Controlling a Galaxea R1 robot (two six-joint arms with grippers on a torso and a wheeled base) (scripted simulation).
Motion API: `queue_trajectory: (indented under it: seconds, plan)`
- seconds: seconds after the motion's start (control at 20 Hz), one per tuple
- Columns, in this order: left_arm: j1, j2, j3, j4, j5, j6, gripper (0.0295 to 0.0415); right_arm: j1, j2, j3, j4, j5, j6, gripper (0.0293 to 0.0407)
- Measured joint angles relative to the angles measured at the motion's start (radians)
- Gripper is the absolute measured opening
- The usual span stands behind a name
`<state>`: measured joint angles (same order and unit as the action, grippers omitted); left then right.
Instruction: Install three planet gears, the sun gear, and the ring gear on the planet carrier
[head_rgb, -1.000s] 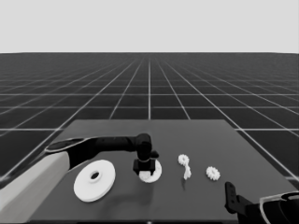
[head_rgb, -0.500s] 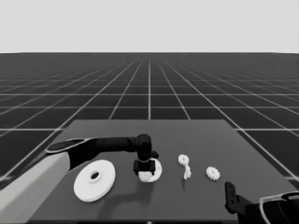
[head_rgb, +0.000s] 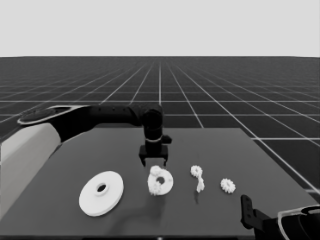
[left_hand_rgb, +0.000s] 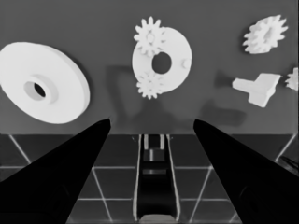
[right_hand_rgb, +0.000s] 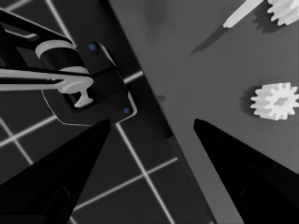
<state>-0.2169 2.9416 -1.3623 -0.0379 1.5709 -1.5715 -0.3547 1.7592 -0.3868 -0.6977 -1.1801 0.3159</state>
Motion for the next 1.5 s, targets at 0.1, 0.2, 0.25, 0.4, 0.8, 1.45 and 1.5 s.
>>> queue_trajectory:
  seconds: [0.1,0.2,0.25,0.4,0.8,1.45,1.5]
  plan:
    - [-0.006,0.001,-0.003,-0.007,0.000,0.003,0.0385,0.000,0.000,0.000,0.000,0.000,0.000,0.0385]
    - [-0.048,-0.265,0.356,0.136,-0.362,0.487,0.0409,0.000,0.000,0.000,0.000,0.000,0.000,0.0385]
    - [-0.079,-0.647,0.596,0.223,-0.581,0.987,0.0408,0.000,0.000,0.000,0.000,0.000,0.000,0.0385]
    - [-0.115,-1.084,0.873,0.323,-0.830,1.732,0.0389,0.000,0.000,0.000,0.000,0.000,0.000,0.0385]
    - [-0.125,-1.185,0.944,0.348,-0.894,1.920,0.0385,0.576,0.637,-0.745,0.684,-0.363,0.703,0.0389]
    - [-0.125,-1.187,0.945,0.348,-0.894,1.922,0.0385,0.209,0.915,-1.370,0.425,-0.194,0.628,0.0385]
    - [-0.125,-1.187,0.945,0.348,-0.894,1.922,0.0385,0.204,0.919,-1.380,0.422,-0.189,0.623,0.0385]
